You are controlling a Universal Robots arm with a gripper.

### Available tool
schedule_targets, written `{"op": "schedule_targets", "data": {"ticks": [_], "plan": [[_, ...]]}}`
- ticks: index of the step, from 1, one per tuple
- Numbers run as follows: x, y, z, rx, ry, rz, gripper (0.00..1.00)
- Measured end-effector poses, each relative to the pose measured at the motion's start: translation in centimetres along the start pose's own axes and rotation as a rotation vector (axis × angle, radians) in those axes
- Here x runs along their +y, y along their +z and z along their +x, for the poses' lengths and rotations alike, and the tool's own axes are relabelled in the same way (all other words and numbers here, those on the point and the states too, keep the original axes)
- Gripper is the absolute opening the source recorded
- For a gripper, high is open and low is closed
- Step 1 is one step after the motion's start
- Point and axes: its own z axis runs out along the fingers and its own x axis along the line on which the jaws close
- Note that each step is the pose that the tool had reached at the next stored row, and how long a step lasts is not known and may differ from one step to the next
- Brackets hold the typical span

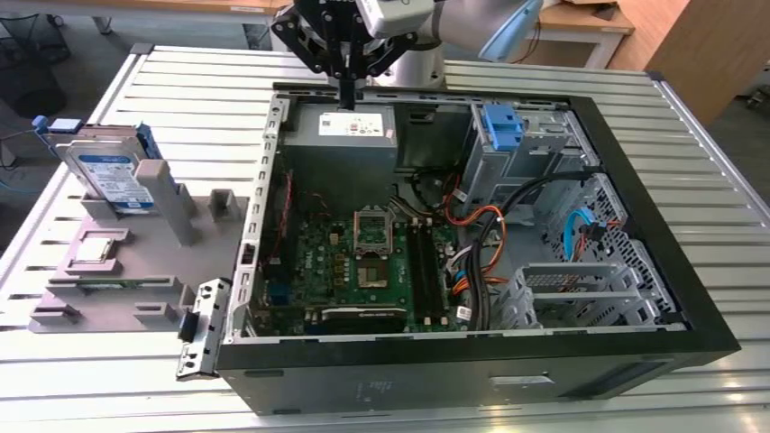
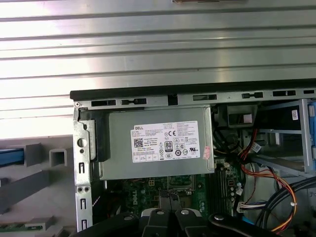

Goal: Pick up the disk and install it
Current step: 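Reach for the disk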

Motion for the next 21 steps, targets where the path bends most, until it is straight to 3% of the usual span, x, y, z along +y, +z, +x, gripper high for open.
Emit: {"op": "schedule_targets", "data": {"ticks": [10, 21], "plan": [[-0.01, 0.0, 0.14, -0.0001, 0.0, -0.0001, 0.11], [-0.1, -0.03, 1.29, -0.0002, 0.0, -0.0001, 0.11]]}}
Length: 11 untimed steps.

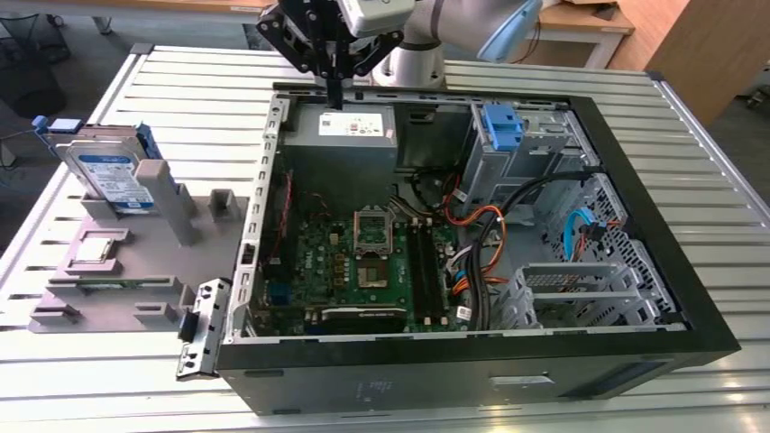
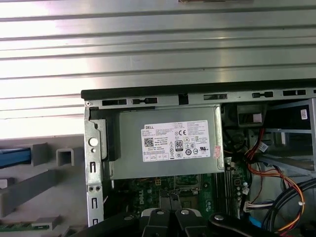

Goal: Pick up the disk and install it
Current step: 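Reach for the disk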

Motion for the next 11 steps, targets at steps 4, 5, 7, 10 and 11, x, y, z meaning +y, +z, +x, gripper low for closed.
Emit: {"op": "schedule_targets", "data": {"ticks": [4, 5, 7, 10, 11], "plan": [[-0.04, -0.01, 0.48, -0.0001, 0.0, 0.0, 0.11], [-0.05, -0.02, 0.62, -0.0001, 0.0, 0.0, 0.11], [-0.08, -0.03, 1.06, -0.0003, 0.0, 0.0, 0.11], [-0.11, -0.04, 1.46, -0.0004, 0.0, 0.0, 0.11], [-0.12, -0.04, 1.56, -0.0004, 0.0, 0.0, 0.11]]}}
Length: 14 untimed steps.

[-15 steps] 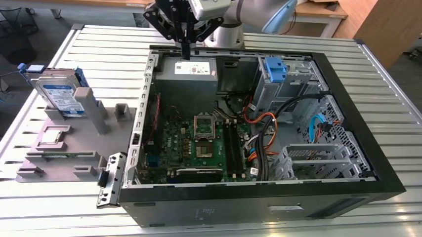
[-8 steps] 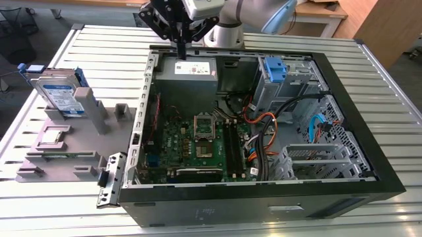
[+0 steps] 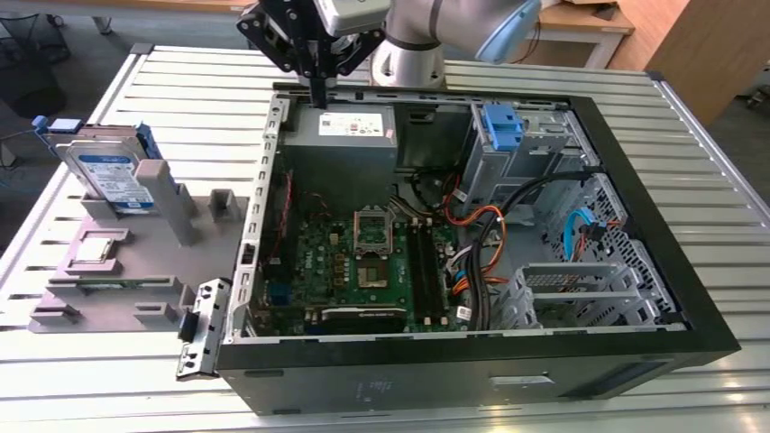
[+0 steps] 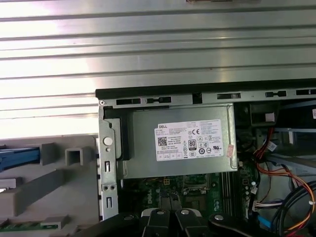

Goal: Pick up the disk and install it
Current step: 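Reach for the disk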

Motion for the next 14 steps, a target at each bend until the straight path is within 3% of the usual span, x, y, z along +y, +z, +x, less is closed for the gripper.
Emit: {"op": "schedule_targets", "data": {"ticks": [14], "plan": [[-0.01, 0.0, 0.17, 0.0, 0.0, 0.0, 0.11]]}}
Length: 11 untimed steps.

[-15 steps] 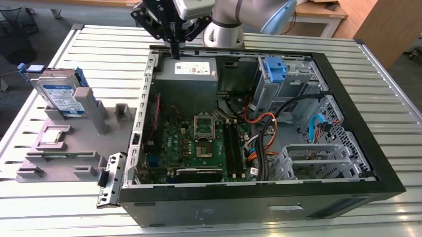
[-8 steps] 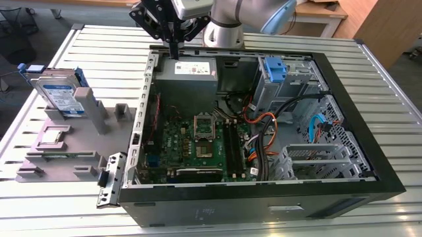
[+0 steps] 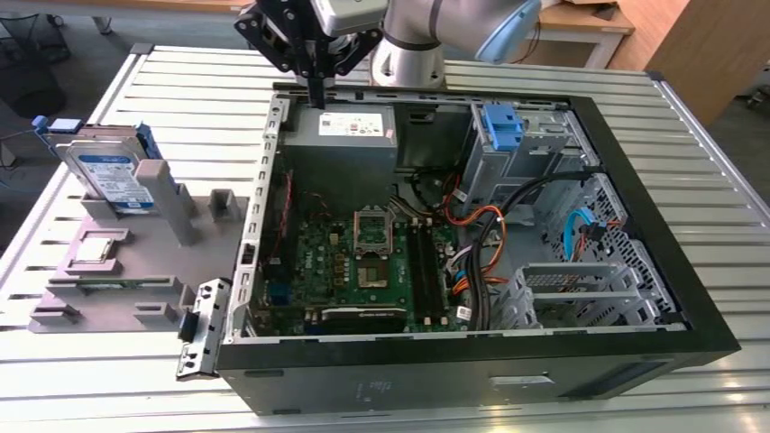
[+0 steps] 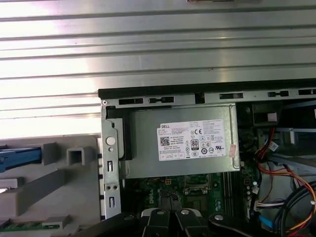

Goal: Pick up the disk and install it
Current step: 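Reach for the disk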

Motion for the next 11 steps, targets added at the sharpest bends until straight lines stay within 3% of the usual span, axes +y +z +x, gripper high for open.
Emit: {"op": "schedule_targets", "data": {"ticks": [11], "plan": [[-0.02, -0.01, 0.33, 0.0, 0.0, 0.0001, 0.11]]}}
